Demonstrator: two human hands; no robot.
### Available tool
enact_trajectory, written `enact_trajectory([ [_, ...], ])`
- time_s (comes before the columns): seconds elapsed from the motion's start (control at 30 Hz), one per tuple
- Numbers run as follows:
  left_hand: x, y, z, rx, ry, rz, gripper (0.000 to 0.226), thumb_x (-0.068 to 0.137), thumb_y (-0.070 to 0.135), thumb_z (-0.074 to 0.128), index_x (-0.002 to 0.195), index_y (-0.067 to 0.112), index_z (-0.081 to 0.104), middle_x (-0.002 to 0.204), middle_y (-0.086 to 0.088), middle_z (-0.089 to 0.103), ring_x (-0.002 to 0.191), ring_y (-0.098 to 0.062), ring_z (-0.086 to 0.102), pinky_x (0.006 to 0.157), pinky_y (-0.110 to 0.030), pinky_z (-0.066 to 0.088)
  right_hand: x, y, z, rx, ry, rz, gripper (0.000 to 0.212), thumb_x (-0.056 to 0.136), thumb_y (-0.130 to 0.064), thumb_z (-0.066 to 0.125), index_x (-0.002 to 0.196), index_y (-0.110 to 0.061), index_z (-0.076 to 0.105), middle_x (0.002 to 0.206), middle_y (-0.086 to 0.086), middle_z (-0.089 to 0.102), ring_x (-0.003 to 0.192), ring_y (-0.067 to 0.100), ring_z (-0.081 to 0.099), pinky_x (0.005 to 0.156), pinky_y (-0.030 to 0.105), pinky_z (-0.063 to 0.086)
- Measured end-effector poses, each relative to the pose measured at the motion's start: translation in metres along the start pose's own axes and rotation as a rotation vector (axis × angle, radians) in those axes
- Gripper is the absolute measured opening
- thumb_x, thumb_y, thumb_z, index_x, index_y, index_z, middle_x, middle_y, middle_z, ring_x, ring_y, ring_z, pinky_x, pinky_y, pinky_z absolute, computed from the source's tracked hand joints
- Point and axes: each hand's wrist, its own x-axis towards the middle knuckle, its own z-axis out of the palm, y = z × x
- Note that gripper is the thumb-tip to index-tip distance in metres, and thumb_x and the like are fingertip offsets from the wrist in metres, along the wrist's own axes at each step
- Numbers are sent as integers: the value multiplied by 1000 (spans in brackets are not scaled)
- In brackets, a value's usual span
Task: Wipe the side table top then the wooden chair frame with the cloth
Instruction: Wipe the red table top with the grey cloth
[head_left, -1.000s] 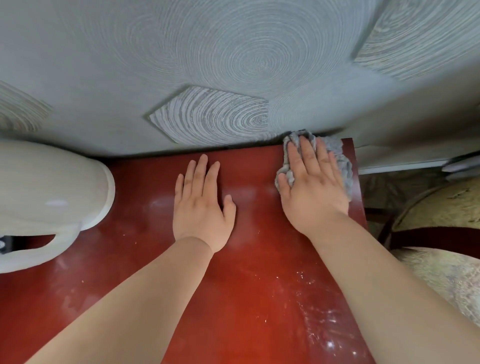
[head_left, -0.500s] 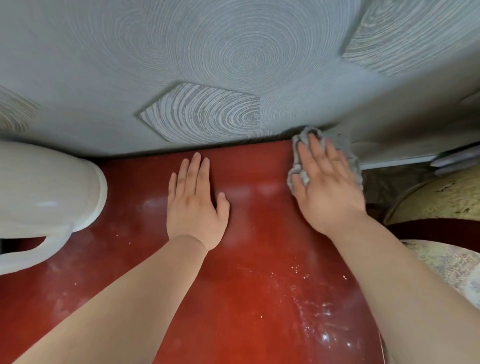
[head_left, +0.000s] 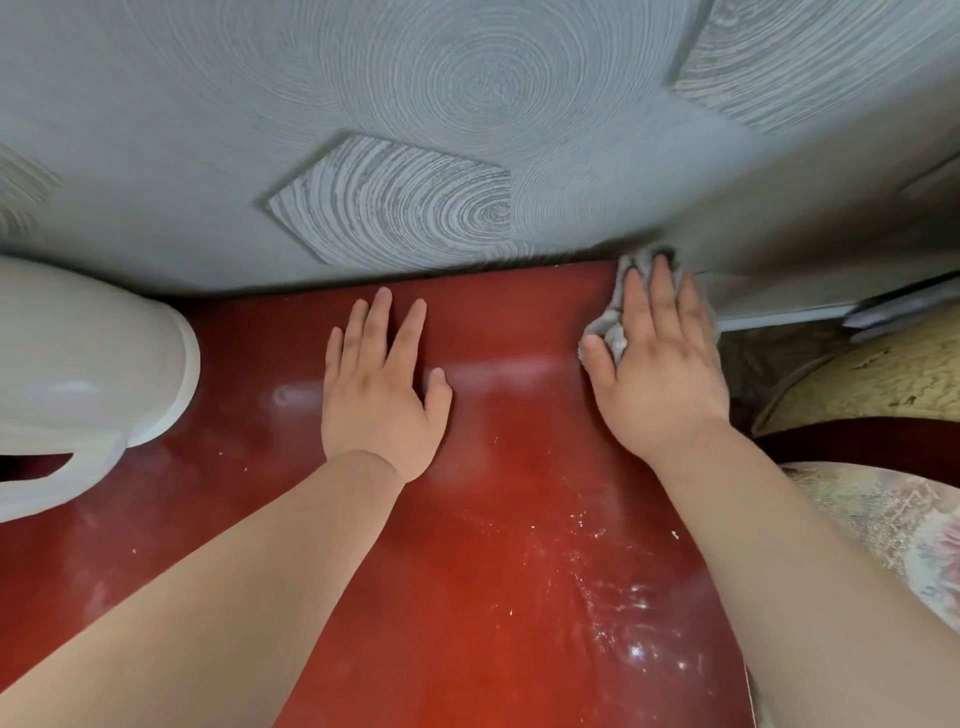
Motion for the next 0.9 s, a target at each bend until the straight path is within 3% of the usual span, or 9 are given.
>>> enact_trajectory([
  [0.1, 0, 0, 0, -18, 8, 1, 72, 95, 45, 39, 164, 27, 31, 174, -7, 19, 160, -29, 15, 131, -49, 10, -38, -4, 2, -30, -38, 46, 79, 103, -54, 22, 164, -6, 13, 172, 19, 3, 158, 37, -2, 129, 50, 4],
  [0.23, 1, 0, 0, -23, 5, -2, 72, 95, 45, 39, 164, 27, 31, 174, -7, 18, 160, -28, 14, 131, -49, 9, -73, -9, 7, -65, -115, -69, 79, 102, -61, 18, 166, -18, 2, 173, 12, -9, 158, 30, -17, 129, 48, -2],
  [0.37, 1, 0, 0, -15, -2, -4, 72, 95, 46, 37, 164, 27, 30, 174, -7, 18, 161, -29, 14, 131, -49, 9, -35, -3, 3, -77, -71, -91, 83, 97, -70, 24, 166, -27, 7, 173, 12, 1, 159, 34, -10, 129, 50, -1],
  [0.5, 1, 0, 0, 0, -9, -6, 72, 95, 48, 34, 165, 28, 29, 174, -6, 17, 161, -27, 12, 131, -48, 8, 16, -9, -2, -65, -34, -27, 85, 96, -71, 26, 165, -22, 16, 172, 16, 10, 158, 39, 1, 128, 54, 5],
  [0.63, 0, 1, -1, -17, -8, -4, 72, 95, 46, 36, 164, 27, 30, 174, -6, 17, 161, -28, 12, 131, -48, 8, -26, -9, 0, -39, -57, -57, 79, 100, -62, 25, 166, -20, 15, 173, 13, 5, 159, 35, -6, 129, 51, 1],
  [0.77, -1, 0, 0, -52, 16, 0, 72, 95, 45, 39, 164, 27, 32, 174, -6, 19, 161, -28, 13, 131, -48, 7, -96, -9, 10, -50, -119, -177, 79, 101, -66, 27, 166, -25, 10, 174, 8, 0, 159, 31, -12, 129, 52, 0],
  [0.9, 0, 0, 0, -35, 1, -4, 72, 95, 45, 38, 164, 27, 30, 174, -6, 17, 161, -28, 12, 131, -48, 7, -70, -1, 9, -62, -118, -209, 81, 97, -75, 29, 165, -36, 9, 174, 5, 1, 159, 32, -14, 128, 51, -5],
])
